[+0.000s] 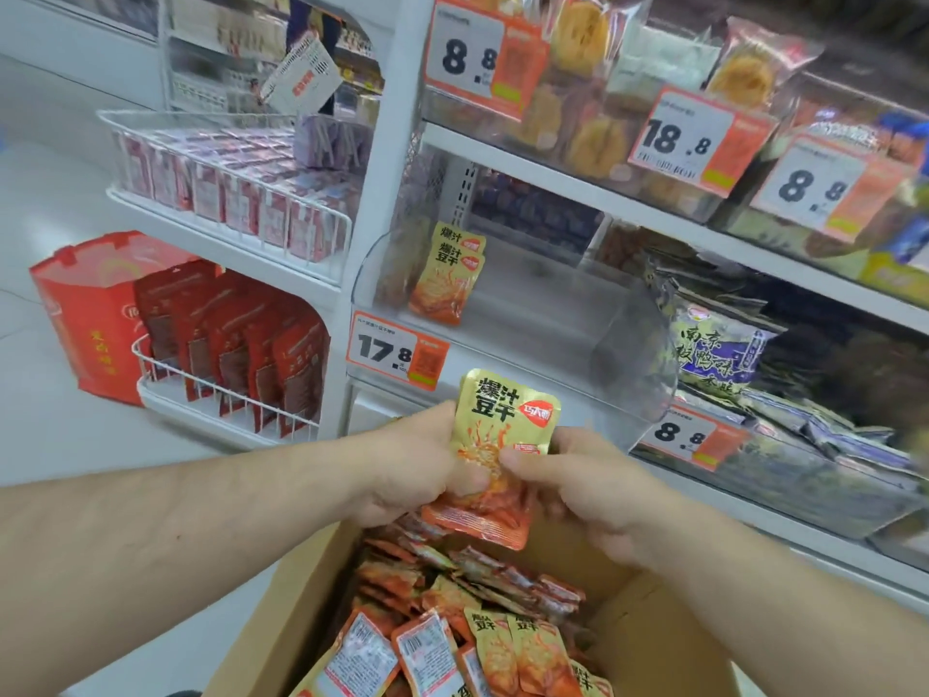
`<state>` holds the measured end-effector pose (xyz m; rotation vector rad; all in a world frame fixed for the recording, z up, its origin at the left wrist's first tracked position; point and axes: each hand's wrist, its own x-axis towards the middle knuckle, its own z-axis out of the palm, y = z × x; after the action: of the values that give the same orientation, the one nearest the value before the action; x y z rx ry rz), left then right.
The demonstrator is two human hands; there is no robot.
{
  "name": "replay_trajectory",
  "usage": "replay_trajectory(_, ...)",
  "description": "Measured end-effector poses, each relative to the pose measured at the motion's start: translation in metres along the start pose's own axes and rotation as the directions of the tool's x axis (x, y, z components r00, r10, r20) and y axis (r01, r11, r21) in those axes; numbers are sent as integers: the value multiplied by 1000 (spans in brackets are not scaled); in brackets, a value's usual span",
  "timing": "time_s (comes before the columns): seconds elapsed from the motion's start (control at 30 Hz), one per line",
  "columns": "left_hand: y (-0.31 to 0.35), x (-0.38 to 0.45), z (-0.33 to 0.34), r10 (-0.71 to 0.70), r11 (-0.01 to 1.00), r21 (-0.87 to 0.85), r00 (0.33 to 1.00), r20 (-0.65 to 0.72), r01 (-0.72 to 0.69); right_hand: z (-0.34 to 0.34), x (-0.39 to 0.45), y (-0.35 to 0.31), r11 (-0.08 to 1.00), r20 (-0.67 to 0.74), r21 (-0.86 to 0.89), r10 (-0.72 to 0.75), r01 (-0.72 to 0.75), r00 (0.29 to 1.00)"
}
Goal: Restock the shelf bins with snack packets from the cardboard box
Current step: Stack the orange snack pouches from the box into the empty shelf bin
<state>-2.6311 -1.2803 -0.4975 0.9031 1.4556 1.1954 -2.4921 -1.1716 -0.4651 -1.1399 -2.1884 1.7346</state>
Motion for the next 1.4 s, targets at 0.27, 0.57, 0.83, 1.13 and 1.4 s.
replay_trajectory(0.27, 29, 15, -52, 659, 641, 759, 588, -468, -115, -43, 76, -76, 989, -52, 139, 51, -44, 997)
replay_trajectory(0.57, -6, 59, -79, 671, 318, 946, 691, -270, 61, -11, 226, -105, 992, -161, 33, 125, -122, 979)
replay_trajectory(0.83, -18, 69, -80, 797, 309, 951, 546, -259, 0, 11, 285, -97, 996, -197, 60, 84, -73, 977)
replay_trajectory(1.13, -18, 70, -77, 798, 324, 946, 537, -273, 0, 20, 303, -102, 983, -360, -149, -153, 105, 920)
replay_trajectory(1.4, -18, 69, -76, 774, 325, 946, 570, -276, 17, 40, 292, -117, 997, -225, -62, -59, 47, 973)
